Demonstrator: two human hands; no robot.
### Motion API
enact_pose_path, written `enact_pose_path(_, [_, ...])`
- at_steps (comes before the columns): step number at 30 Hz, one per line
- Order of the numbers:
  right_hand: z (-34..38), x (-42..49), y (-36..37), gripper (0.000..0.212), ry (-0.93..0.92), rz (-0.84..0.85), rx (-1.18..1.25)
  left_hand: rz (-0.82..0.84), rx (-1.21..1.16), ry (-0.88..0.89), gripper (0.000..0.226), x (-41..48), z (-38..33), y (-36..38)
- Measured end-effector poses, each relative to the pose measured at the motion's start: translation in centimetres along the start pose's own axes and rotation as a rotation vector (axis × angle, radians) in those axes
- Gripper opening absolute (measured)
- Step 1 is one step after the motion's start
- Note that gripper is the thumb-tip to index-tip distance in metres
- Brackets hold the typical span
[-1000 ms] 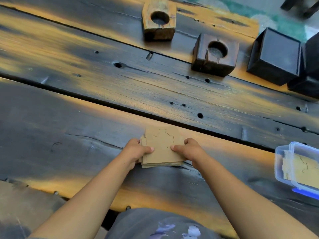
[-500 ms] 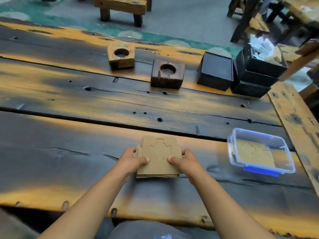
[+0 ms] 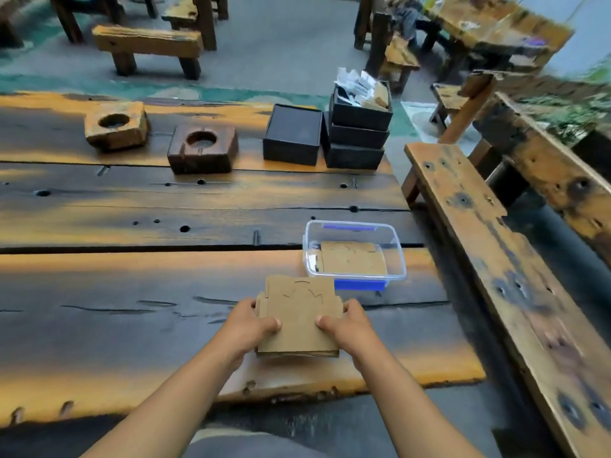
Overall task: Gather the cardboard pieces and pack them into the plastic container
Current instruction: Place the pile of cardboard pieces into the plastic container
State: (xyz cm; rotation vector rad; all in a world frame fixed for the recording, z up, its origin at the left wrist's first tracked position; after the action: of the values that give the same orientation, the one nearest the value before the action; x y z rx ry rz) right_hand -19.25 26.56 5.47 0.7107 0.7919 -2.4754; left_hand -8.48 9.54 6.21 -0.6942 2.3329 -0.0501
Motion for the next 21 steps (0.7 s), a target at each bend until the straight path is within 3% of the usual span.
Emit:
enact_pose_path(10, [-0.5, 2.4, -6.5, 0.041, 0.009, -0.114, 0.107, 0.055, 0.289, 0.187, 0.038, 1.3, -6.1, 5.9])
enact_pose_path(13, [0.5, 3.6, -7.3, 0.041, 0.027, -0.182, -0.008, 0.098, 0.274, 0.195, 0.037, 3.5, -7.0, 6.8])
enact_pose_path(21, [1.7, 6.7, -7.4, 0.045, 0.089, -0.17, -0.159, 0.105, 0.205, 0.107, 0.041, 6.9, -7.1, 7.7])
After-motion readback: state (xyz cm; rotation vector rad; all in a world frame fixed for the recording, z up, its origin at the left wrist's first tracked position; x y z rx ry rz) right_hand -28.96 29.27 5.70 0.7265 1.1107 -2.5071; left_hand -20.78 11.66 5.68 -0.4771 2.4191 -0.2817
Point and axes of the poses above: each hand's wrist, its own x-axis towards the middle knuckle, its own y-axis out of the palm, z = x × y, the point moved 3 cm from there along x, towards the middle knuckle
